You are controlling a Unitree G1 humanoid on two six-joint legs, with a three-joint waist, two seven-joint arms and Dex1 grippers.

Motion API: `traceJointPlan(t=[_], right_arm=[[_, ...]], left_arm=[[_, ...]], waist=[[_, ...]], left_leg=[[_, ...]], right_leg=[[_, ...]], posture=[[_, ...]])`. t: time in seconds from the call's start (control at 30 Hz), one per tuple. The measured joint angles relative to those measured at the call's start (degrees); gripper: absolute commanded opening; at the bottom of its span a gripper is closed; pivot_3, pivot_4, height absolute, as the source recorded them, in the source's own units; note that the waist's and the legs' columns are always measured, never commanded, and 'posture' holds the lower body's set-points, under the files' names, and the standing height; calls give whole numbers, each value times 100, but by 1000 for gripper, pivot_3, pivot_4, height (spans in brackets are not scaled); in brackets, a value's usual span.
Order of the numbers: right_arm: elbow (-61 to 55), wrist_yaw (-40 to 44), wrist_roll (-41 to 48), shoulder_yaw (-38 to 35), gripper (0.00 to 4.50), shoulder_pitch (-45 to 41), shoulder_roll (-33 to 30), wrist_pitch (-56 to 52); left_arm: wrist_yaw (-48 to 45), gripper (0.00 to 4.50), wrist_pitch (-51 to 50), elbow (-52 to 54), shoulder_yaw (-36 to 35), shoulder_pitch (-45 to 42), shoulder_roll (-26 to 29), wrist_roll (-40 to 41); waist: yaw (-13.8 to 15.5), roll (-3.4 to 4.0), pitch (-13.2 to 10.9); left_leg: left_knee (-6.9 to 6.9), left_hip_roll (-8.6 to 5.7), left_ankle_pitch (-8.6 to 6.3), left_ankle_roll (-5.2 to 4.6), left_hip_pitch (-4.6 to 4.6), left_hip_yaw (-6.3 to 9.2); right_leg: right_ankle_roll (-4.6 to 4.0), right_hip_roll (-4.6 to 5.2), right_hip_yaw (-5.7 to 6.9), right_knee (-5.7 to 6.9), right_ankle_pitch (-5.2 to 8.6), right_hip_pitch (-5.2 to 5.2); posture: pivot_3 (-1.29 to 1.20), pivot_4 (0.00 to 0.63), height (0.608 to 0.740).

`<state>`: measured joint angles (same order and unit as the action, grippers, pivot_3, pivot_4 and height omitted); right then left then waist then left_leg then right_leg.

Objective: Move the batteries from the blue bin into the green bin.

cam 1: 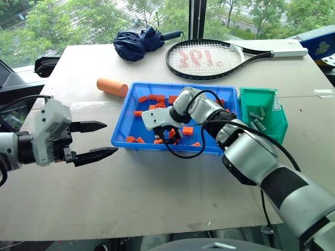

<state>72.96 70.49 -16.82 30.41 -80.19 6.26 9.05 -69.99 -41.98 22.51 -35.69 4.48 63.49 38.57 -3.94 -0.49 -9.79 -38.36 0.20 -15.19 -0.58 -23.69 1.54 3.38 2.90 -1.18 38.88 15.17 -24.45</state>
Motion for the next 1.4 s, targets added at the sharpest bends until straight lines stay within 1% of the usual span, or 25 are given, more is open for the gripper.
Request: traceJointPlan(t=[0.17,0.27,0.57,0.77,1.03,1.1,1.17,1.23,1.33,1.4], right_arm=[[45,-135,-81,-109,4467,-31,-3,-87],[87,-177,-137,-154,3689,-66,-27,-152],[107,-204,-239,-285,3689,-66,-81,-252],[110,-190,-288,-394,3689,-66,-107,-278],[112,117,-309,-449,3689,-204,-331,-241],[108,325,-221,-627,3689,-454,-411,-252],[103,182,-76,-857,3689,-665,-351,-258],[99,49,-61,-900,3689,-710,-293,-244],[99,-376,-264,-760,3689,-581,-161,195],[109,-485,-390,-633,3689,-439,-101,437]], left_arm=[[-8,4500,30,13,-1,43,-1,-8],[-13,4500,104,9,-1,42,-1,-13],[-96,4500,337,-248,45,-66,1,-50],[-150,4500,480,-415,252,-223,64,-132],[-156,4500,532,-466,270,-327,72,-135],[-157,4500,536,-466,272,-326,72,-135],[-159,4500,539,-464,271,-265,71,-137],[-159,4500,539,-462,271,-226,70,-138],[-130,4500,526,-439,251,-168,70,-137],[-120,4500,522,-414,247,-153,70,-135]], waist=[[-2,0,0],[-1,0,0],[-2,0,0],[-3,0,0],[-3,0,-1],[-11,0,-1],[-21,1,-1],[-16,0,0],[-13,0,0],[-12,0,-1]], left_leg=[[1,0,1,2,0,1],[1,0,1,3,-1,1],[1,0,2,3,-1,0],[1,0,2,3,-3,-1],[1,-1,2,3,-11,-3],[4,1,2,3,-10,-3],[7,4,2,3,-10,-6],[7,4,2,3,-11,-5],[7,2,2,3,-12,-6],[7,1,2,3,-13,-6]], right_leg=[[-2,1,0,1,0,-1],[-3,4,1,1,-1,-1],[-4,5,2,1,-1,-3],[-4,5,1,2,-1,-4],[-4,4,-1,4,-1,-15],[-4,2,0,4,-1,-16],[-4,1,-3,5,-1,-21],[-5,3,-2,5,-1,-21],[-5,8,-2,4,-1,-21],[-5,8,-2,4,-1,-21]], posture=[[0,150,740],[0,150,740],[0,150,740],[0,150,740],[0,150,740],[0,150,740],[0,150,740],[0,150,740],[0,150,740],[0,150,740]])
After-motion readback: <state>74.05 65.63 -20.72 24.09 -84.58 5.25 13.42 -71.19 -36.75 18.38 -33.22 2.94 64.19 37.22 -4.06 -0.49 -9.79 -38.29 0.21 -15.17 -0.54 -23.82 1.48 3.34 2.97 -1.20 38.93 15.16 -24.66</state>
